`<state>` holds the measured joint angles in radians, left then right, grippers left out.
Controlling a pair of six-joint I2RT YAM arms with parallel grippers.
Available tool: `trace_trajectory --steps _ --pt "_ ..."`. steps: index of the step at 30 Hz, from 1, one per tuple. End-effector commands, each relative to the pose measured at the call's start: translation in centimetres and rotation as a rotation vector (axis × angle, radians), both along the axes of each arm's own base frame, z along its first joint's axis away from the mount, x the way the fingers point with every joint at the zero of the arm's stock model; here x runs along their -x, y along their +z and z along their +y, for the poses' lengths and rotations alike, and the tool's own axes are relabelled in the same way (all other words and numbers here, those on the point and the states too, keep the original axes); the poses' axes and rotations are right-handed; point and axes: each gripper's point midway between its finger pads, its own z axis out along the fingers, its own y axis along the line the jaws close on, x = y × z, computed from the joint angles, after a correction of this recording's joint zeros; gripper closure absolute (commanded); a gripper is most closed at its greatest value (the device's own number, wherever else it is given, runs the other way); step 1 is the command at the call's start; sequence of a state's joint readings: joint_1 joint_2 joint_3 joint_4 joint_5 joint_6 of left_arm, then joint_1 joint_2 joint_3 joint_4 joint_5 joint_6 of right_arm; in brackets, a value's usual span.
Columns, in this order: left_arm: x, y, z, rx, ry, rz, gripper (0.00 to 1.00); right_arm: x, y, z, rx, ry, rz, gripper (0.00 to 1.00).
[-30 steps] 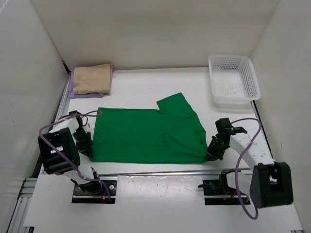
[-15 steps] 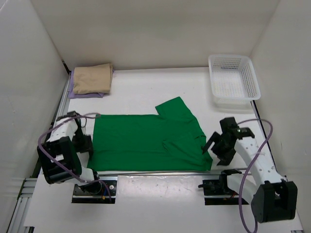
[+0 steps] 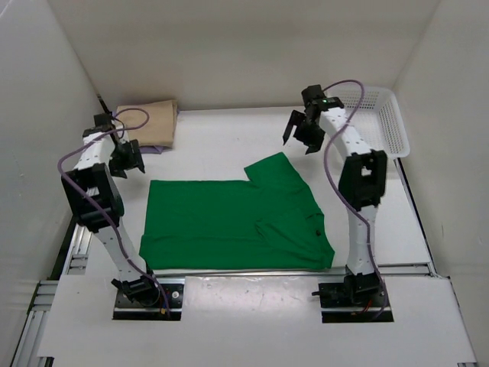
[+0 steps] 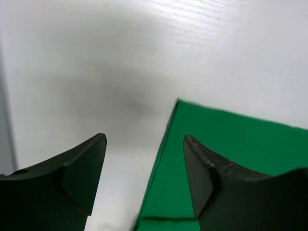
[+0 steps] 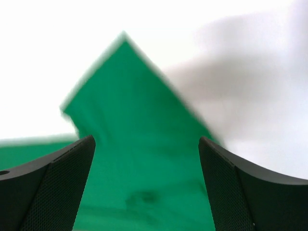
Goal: Fold and stack the t-shirts
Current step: Grap the side of the flattened tshirt furthest away from the robot with both arms
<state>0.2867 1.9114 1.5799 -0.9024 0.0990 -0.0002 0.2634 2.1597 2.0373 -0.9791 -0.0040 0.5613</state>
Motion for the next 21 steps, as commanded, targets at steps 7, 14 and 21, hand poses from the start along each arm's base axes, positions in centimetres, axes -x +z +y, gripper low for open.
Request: trace_trajectory --steps 7,14,21 --pt "-4.6 -1.7 -2.0 0.019 -0.072 -0.061 0.22 -7.2 -8.1 1.9 -0.035 -0.177 -0.022 0.14" --pt "-4.7 -4.4 -2.6 0.042 -0.085 -0.021 0.18 -4.5 -12.2 5.6 -0.006 -0.113 0.075 0.38" --pt "-3.5 -6.6 -3.9 0.092 -0.105 0.034 0.17 -2.6 -12.9 5.6 -0.014 -0.091 0.128 0.89"
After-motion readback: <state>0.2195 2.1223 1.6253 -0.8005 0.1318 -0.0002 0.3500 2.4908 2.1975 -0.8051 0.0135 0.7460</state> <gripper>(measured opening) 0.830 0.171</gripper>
